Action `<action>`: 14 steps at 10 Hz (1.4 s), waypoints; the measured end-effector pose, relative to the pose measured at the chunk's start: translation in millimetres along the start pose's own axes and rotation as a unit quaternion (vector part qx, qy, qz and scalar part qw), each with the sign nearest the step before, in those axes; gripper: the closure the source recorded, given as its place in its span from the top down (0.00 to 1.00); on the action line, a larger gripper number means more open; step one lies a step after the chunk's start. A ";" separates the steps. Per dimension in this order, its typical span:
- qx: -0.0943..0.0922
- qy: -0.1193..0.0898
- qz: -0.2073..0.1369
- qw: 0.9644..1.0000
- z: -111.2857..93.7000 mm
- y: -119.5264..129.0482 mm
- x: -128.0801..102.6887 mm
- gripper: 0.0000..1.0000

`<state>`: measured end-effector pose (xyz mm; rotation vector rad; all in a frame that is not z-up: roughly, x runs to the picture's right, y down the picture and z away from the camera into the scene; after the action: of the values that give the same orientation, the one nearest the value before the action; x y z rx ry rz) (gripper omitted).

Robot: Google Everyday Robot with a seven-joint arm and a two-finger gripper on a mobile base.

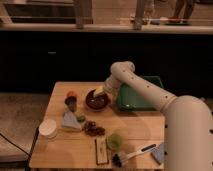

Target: Stack bowls on top of each other

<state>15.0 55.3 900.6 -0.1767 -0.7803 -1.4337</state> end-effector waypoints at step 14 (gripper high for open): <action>-0.003 0.062 -0.006 0.998 -43.9 -34.1 19.1 0.80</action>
<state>-1.3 9.6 867.3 -0.0875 -0.6754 -1.4437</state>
